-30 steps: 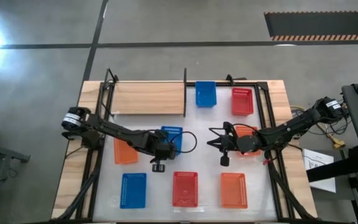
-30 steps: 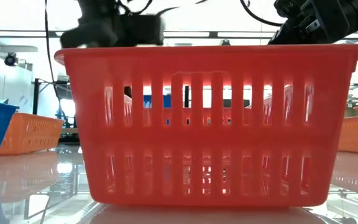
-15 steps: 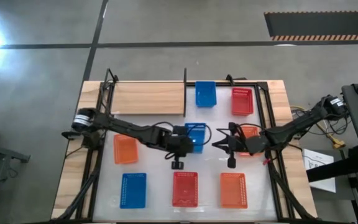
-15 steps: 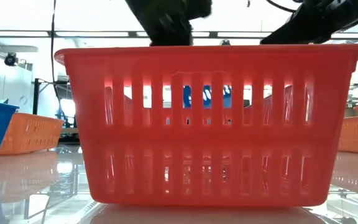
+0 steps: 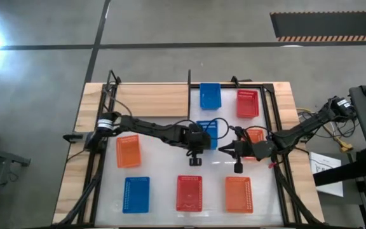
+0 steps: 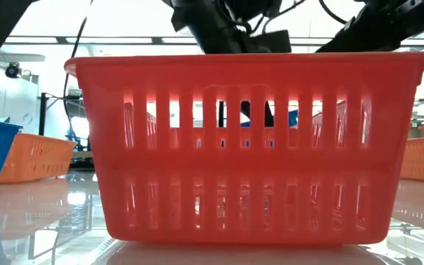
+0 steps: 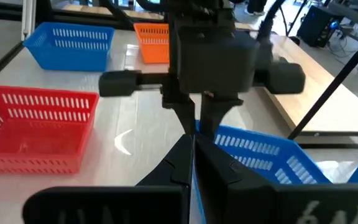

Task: Stack baskets on shelf by color
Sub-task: Stack the middle blue bin on top of the top right blue bin

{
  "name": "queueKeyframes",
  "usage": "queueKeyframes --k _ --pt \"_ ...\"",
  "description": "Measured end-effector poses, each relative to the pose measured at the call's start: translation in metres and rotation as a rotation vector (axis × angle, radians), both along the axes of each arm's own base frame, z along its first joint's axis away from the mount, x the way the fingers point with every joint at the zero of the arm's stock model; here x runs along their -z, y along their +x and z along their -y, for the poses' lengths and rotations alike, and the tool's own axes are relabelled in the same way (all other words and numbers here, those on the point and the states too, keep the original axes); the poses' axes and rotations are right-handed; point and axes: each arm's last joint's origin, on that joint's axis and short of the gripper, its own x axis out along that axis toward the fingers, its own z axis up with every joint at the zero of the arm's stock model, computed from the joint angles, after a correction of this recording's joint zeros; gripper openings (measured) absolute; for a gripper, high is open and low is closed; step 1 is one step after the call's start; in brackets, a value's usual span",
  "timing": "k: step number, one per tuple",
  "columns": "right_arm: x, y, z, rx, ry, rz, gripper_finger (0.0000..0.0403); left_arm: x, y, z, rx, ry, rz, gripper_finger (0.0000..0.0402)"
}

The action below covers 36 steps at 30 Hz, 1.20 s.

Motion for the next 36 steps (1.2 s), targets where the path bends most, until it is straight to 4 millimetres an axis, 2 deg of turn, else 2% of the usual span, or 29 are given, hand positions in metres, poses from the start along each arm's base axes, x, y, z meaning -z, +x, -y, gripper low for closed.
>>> queueKeyframes --k 6,16,23,29,34,36 --pt "0.001 0.0 0.0 0.003 0.007 -0.005 0.0009 0.012 0.011 -0.01 -0.013 0.004 -0.014 0.0" --pt "0.003 -0.001 0.001 0.022 0.045 -0.023 0.0009 0.007 0.015 -0.016 -0.021 -0.003 0.046 0.0002" --pt "0.003 -0.001 0.001 0.023 0.046 -0.023 0.0009 0.001 0.015 -0.015 0.002 0.011 0.055 0.0052" --pt "0.004 0.0 0.0 0.022 0.041 -0.032 0.0009 -0.024 0.005 -0.013 0.045 0.031 0.088 0.0087" --pt "0.006 0.0 0.0 0.024 0.037 -0.039 0.0009 -0.048 -0.014 -0.01 0.062 0.035 0.133 0.0078" --pt "0.007 0.0 0.0 0.022 0.035 -0.045 0.0009 -0.052 -0.024 -0.009 0.063 0.033 0.177 0.0064"
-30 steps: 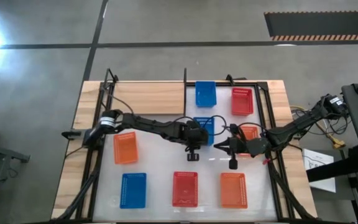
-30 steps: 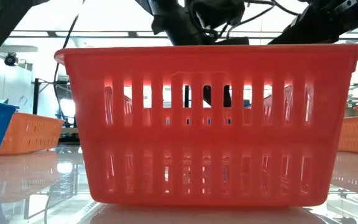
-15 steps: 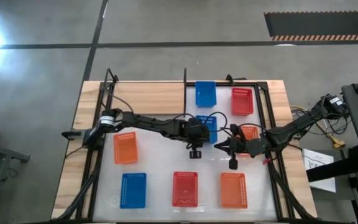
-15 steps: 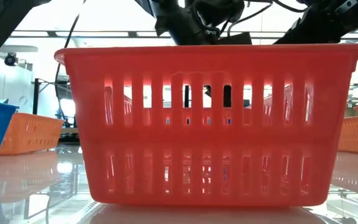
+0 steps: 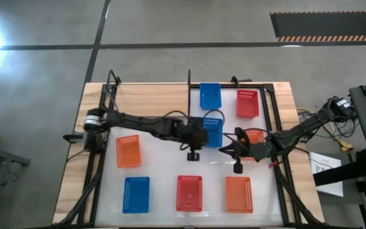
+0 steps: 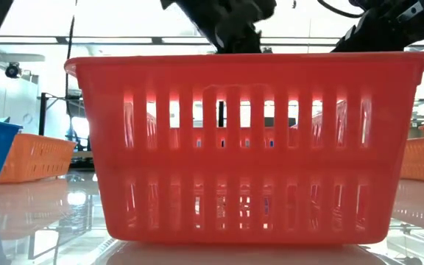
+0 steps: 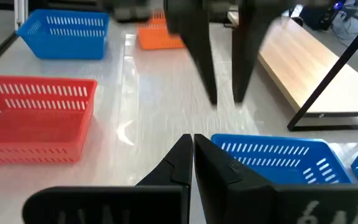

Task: Stack baskets on shelf by color
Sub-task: Stack the middle blue bin on top of the top right blue bin

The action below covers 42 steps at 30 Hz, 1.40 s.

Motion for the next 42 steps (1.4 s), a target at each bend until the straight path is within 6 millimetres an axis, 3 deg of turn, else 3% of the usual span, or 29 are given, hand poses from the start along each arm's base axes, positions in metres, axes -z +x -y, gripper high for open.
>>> queueKeyframes --k 7,17,23,28,34,42 --pt "0.001 0.0 0.0 0.056 0.003 0.011 0.0009 0.006 -0.051 0.003 0.01 -0.023 0.234 0.0005" --pt "-0.008 0.021 -0.004 0.116 0.002 0.067 0.0009 0.033 -0.142 -0.001 0.031 -0.055 0.624 0.0006" --pt "-0.022 0.043 -0.001 0.192 -0.024 -0.073 0.0042 0.052 -0.186 -0.006 0.031 -0.057 0.758 0.0006" --pt "-0.02 0.061 0.006 0.293 -0.027 -0.247 0.0101 0.059 -0.206 -0.011 0.014 -0.054 0.804 0.0006" --pt "-0.009 0.082 0.011 0.338 -0.005 -0.484 0.0159 0.058 -0.214 -0.014 0.004 -0.05 0.823 0.0006" --pt "0.016 0.112 0.021 0.347 0.023 -0.751 0.0172 0.062 -0.219 -0.015 0.004 -0.05 0.816 0.0006"
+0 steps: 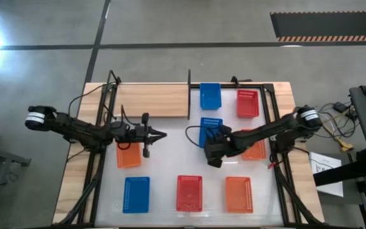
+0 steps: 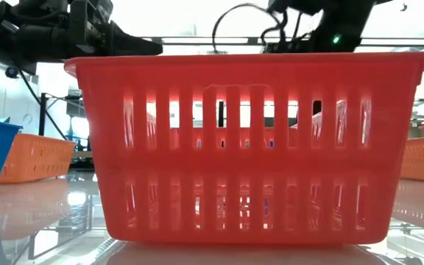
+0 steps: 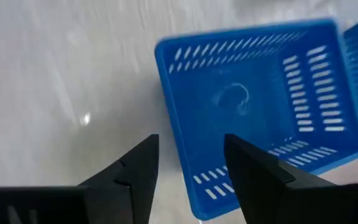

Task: Stack baskets on shelf by color
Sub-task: Stack the middle blue bin on top of the top right blue bin

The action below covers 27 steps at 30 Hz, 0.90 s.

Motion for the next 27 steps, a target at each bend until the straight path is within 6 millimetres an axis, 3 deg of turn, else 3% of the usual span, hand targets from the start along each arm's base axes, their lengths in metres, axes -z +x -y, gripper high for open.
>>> queueKeyframes --k 6,14,16,22,27 --pt "0.018 0.016 0.005 -0.01 -0.033 -0.146 0.0141 0.002 0.0 0.0 0.0 0.0 -0.007 0.0006" --pt "0.03 0.023 0.005 -0.042 -0.047 -0.208 0.0024 0.002 0.0 0.0 0.001 -0.002 -0.01 0.0006" --pt "0.029 0.022 0.005 -0.044 -0.048 -0.211 0.0014 0.002 0.0 0.0 0.001 -0.004 -0.01 0.0006" --pt "0.006 0.014 -0.004 -0.083 -0.055 -0.153 0.0009 0.002 0.0 0.0 0.001 -0.004 -0.007 0.0006" --pt "-0.032 0.002 -0.009 -0.136 -0.109 -0.121 0.0009 0.002 0.0 0.0 0.001 -0.004 -0.009 0.0006"
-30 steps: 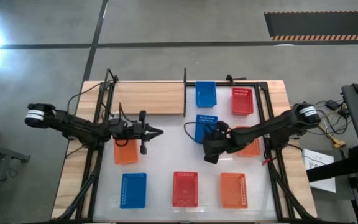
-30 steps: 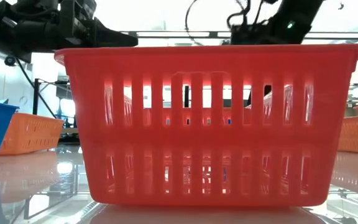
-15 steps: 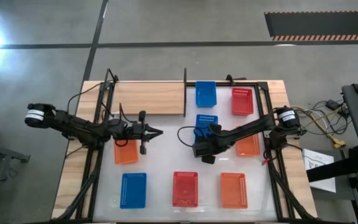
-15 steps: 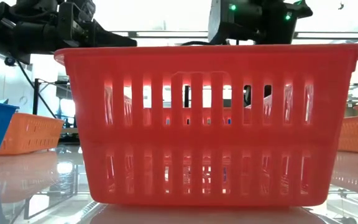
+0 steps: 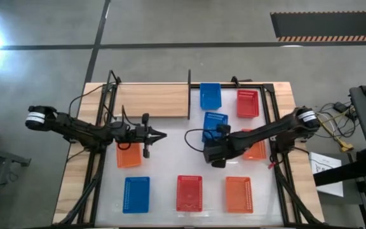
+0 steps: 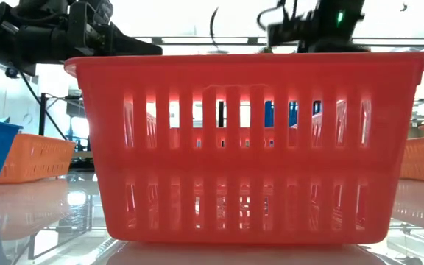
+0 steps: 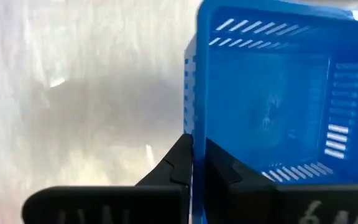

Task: Stack baskets on shelf by color
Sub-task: Stack the middle blue bin on top of the top right blue bin

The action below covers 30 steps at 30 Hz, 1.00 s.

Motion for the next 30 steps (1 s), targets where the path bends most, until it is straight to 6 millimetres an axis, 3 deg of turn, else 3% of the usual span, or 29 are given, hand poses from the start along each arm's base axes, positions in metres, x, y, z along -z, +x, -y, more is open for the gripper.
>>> queueKeyframes --k 5,12,16,20,24,30 --pt "-0.037 -0.007 0.024 -0.109 -0.105 0.018 0.0009 -0.001 0.001 0.0 0.0 0.0 0.001 0.0006" --pt "-0.064 -0.018 0.116 -0.122 -0.018 0.048 0.0008 0.0 0.001 0.0 0.0 0.0 0.0 0.0006" --pt "-0.061 -0.022 0.166 -0.153 0.068 0.07 0.0008 0.0 0.001 0.0 0.0 0.0 0.0 0.0006" --pt "-0.048 -0.021 0.202 -0.164 0.116 0.051 0.0008 0.0 0.001 0.0 0.0 0.0 0.001 0.0006" --pt "-0.033 -0.015 0.223 -0.164 0.146 0.009 0.0008 -0.001 0.001 0.0 0.0 0.0 0.002 0.0006" --pt "-0.015 -0.004 0.238 -0.165 0.165 -0.03 0.0008 -0.001 0.001 0.0 0.0 0.002 0.003 0.0006"
